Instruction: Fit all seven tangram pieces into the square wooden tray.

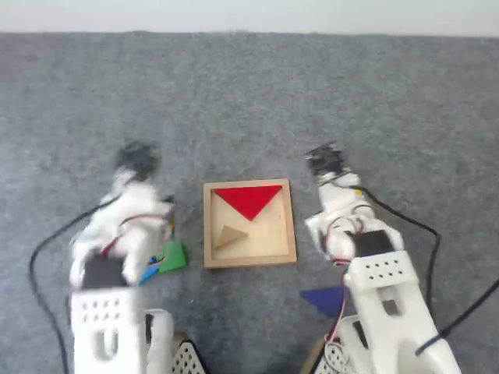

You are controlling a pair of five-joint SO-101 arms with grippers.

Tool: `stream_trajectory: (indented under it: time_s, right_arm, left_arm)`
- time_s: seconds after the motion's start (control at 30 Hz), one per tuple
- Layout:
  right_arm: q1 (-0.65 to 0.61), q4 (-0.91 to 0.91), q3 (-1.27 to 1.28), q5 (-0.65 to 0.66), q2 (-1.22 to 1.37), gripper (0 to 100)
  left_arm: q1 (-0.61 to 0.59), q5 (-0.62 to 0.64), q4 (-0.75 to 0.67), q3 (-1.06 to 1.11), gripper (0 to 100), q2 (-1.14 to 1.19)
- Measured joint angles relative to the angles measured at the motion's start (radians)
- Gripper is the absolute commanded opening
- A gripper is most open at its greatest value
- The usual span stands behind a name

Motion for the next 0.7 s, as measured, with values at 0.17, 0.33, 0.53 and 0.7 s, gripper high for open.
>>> stream_trajectory:
  time_s: [0.17, 0.33, 0.53, 0.7]
  right_arm:
    - [-0.201, 0.034, -0.052, 0.005, 0.000, 6.5]
    - [-0.396, 0.035, -0.141, 0.008, 0.034, 6.5]
    - [-0.476, 0.035, -0.331, -0.032, 0.298, 6.5]
    - [-0.506, 0.034, -0.506, -0.051, 0.575, 6.5]
  left_arm:
    - [-0.310, 0.008, 0.015, 0.285, 2, -0.348]
    - [-0.442, -0.130, 0.118, 0.407, 1, -0.608]
    - [-0.462, -0.169, 0.144, 0.407, 1, -0.606]
    - [-0.465, -0.170, 0.146, 0.410, 1, -0.606]
